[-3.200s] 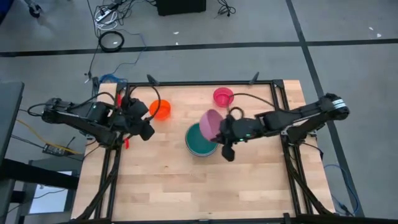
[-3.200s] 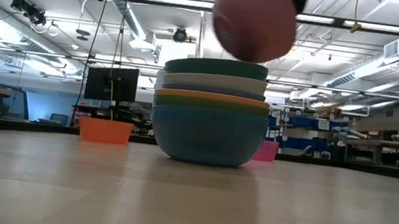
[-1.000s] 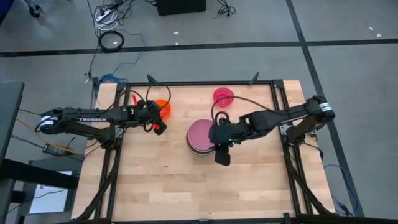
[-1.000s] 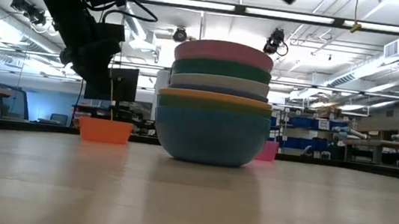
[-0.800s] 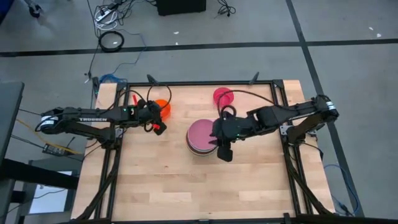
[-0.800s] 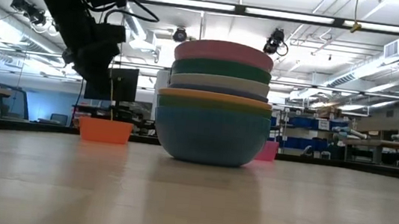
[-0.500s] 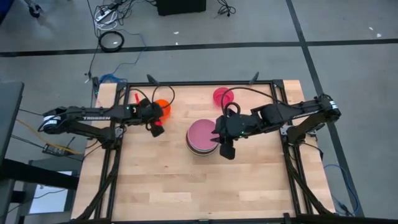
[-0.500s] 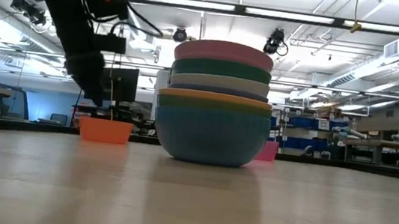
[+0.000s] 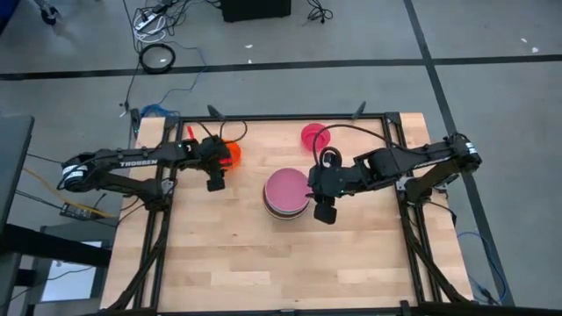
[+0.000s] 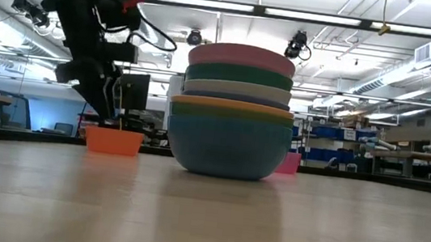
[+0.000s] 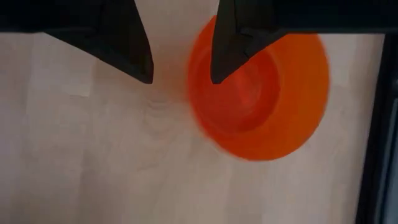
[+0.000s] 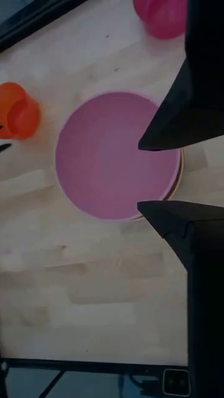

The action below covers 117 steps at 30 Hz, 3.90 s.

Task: Nest bowls inside each other
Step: Stack the light orange bowl on top of the pink bowl, then stack the light pink bowl on top of the light orange bowl

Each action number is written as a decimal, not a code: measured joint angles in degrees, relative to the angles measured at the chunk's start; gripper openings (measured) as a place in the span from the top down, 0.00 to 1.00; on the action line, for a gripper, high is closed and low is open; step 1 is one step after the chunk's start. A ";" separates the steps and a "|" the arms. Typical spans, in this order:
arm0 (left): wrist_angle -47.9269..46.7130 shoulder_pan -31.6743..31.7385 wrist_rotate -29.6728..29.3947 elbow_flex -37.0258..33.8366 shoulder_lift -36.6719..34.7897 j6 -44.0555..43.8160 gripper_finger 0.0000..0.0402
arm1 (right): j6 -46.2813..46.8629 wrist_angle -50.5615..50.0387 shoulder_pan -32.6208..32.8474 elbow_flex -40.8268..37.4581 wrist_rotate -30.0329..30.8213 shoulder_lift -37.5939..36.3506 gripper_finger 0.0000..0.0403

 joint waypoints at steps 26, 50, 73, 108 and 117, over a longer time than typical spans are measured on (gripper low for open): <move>8.97 5.77 3.23 -0.02 14.53 1.49 0.98 | 0.82 -1.24 0.21 -0.02 1.40 0.07 0.68; 0.27 -8.75 5.72 24.86 0.80 -1.73 0.99 | 1.18 -9.48 -20.97 -4.05 6.78 -0.66 0.71; 15.89 -26.20 11.74 26.71 10.08 -10.30 0.99 | -9.13 1.15 -36.98 -10.67 -10.62 -1.44 0.76; 18.11 -24.31 13.28 30.58 23.12 -18.38 0.76 | -15.45 1.44 -42.15 -10.67 -12.51 -1.42 0.77; 9.29 -24.76 12.15 39.26 23.08 -15.72 0.73 | -23.02 -1.71 -45.06 -10.67 -16.90 4.53 0.76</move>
